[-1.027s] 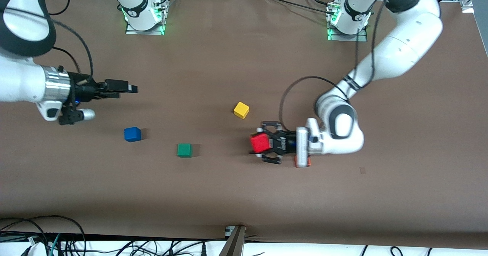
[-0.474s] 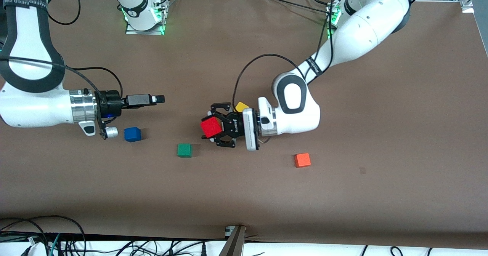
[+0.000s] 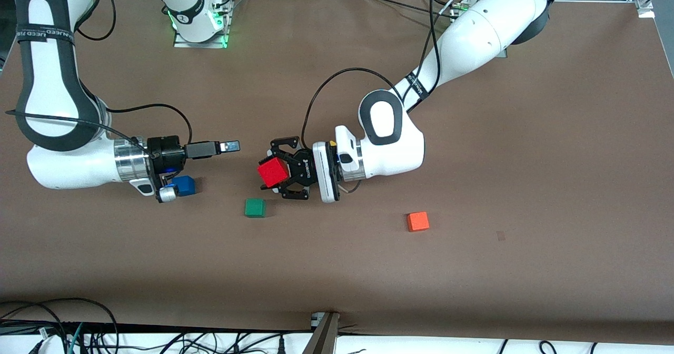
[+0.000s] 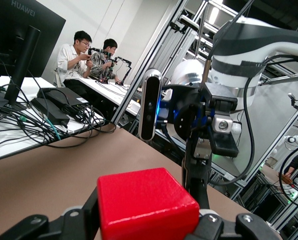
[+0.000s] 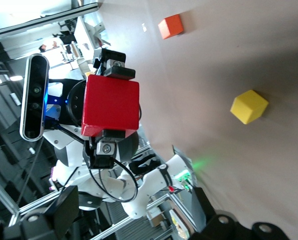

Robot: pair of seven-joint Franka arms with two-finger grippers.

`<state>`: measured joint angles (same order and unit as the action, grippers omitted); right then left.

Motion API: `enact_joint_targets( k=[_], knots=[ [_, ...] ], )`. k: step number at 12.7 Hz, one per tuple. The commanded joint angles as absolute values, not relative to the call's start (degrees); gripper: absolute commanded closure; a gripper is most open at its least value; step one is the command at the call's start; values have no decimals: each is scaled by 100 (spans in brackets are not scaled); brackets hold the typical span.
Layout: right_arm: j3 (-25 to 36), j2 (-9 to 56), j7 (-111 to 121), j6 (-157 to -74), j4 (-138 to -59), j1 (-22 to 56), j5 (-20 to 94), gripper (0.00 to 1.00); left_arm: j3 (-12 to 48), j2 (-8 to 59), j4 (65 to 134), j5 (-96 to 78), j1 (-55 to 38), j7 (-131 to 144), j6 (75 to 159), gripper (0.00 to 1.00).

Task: Pass red block to right arm, stack on blue
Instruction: 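Close the right gripper on the red block held by the left gripper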

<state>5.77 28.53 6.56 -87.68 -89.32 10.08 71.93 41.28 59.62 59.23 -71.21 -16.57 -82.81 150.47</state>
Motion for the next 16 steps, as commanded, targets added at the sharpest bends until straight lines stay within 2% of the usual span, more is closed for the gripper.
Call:
enact_joint_targets(
  k=[1, 8, 16],
  knots=[
    [527, 3014, 642, -8753, -8851, 993, 7592, 0, 4025, 5933, 5757, -7225, -1767, -8191, 15082, 100],
    [519, 3524, 703, -8763, -8772, 1063, 8375, 0, 4043, 5933, 5757, -7233, -1767, -8165, 15082, 100],
    [361, 3753, 379, -8771, -8298, 1081, 8411, 0, 4069, 5933, 5757, -7251, -1767, -8156, 15082, 100]
  ],
)
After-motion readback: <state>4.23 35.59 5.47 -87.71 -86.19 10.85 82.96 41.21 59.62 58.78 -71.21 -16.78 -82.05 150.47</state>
